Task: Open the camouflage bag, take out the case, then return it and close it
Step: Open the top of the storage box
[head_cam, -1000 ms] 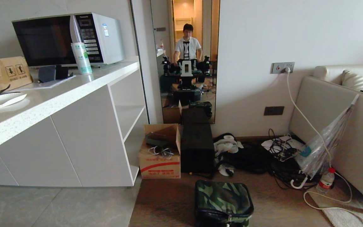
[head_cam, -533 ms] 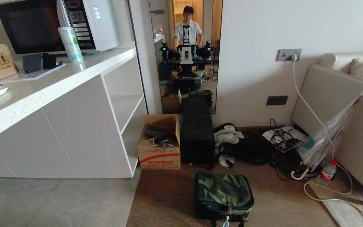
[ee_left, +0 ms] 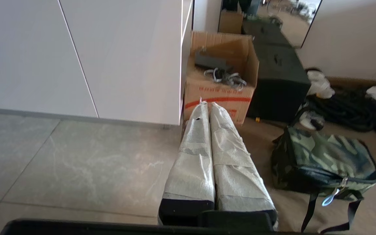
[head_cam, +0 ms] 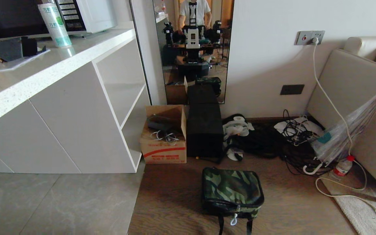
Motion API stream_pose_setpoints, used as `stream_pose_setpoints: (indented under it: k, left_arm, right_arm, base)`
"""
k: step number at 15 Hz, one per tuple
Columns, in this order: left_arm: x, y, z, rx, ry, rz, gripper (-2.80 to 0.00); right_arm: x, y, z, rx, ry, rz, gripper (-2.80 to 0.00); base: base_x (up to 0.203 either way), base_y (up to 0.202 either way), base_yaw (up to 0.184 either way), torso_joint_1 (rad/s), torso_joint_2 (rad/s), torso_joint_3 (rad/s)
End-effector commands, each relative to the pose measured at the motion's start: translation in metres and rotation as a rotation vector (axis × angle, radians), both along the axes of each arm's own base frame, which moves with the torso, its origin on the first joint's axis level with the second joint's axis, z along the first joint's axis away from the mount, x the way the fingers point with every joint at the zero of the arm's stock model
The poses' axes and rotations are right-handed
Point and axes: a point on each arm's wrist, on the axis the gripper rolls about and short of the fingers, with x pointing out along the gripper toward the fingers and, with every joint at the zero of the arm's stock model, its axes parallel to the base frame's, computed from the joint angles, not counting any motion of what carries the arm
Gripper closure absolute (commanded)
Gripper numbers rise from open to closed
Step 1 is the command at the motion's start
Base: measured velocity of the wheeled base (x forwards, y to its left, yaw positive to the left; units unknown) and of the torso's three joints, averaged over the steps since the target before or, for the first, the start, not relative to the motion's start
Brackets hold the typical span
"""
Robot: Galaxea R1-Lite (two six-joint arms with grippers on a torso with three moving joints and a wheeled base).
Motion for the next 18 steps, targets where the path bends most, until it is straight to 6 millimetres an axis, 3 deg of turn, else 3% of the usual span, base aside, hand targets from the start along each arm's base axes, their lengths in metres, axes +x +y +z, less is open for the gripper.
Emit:
stream_pose_setpoints:
  k: [1,18]
  left_arm:
    - [0.0008,0.0000,-0.0029,-0.001,0.010,0.001,0.00]
    - [0.0008,0.0000,-0.0029,-0.001,0.010,0.001,0.00]
  right_arm:
    - [0.0001,0.0000,0.0000,0.000,0.002,-0.001,0.00]
    - [0.0001,0.0000,0.0000,0.000,0.002,0.000,0.00]
  base:
    - [0.000,0.000,0.000,0.004,0.00,-0.195]
    - [0.000,0.000,0.000,0.001,0.00,-0.196]
